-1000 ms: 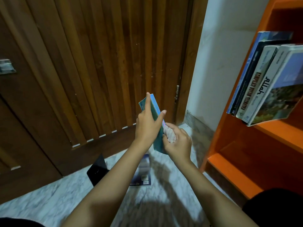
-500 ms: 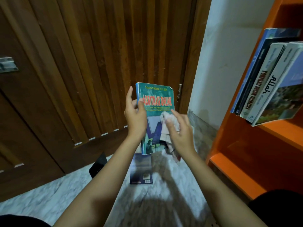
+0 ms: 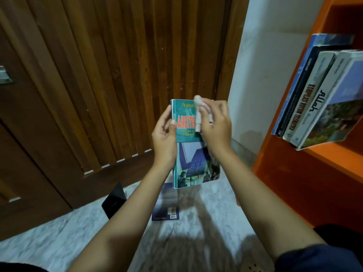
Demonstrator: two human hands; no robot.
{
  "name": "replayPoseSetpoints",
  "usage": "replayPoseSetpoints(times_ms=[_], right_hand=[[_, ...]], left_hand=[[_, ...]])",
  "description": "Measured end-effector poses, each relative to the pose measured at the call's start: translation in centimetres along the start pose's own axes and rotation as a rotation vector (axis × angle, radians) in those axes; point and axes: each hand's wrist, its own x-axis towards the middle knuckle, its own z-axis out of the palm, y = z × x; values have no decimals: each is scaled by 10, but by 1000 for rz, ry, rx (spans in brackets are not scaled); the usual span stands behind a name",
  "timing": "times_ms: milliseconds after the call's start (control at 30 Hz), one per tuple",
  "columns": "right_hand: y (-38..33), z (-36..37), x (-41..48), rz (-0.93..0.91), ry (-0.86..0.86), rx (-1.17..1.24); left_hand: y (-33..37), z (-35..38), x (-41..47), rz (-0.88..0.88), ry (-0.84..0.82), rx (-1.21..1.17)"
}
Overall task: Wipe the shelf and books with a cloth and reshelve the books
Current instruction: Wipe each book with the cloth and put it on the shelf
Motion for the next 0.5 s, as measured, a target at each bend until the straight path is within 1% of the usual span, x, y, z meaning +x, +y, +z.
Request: replayPoseSetpoints(times_ms=[67,100,133,167,200,233,300,333,367,400,433,500], right_hand=[[16,-6,3,276,77,27],[21,-6,2,375,110,44],[23,-5,-1,418,137,71],[19,-3,-5,410,151,111],[12,0,-10,364,143,153],[3,3,-17,288,109,189],[-10,7,-31,75,20,218],[-10,7,-35,-24,1,202],[-5,7,-36,-72,10,187],[2,4,-34,-40,37,187],[10,1,-31,66,68,195],[25,-4,-25,335,100,220]], left_hand=[[0,-2,3,3,-4,-11],[0,-2,4,0,-5,-17],[-1,-1,4,-5,-9,-21],[-2,1,4,-14,-15,-27],[-3,3,4,-27,-20,-32],[-4,5,5,-40,-24,-38],[-5,6,7,-52,-15,-52],[-5,4,9,-50,-3,-61],[-4,2,12,-45,6,-68],[-3,0,14,-41,9,-74],[-1,-1,15,-37,9,-74],[3,0,16,-25,5,-69]])
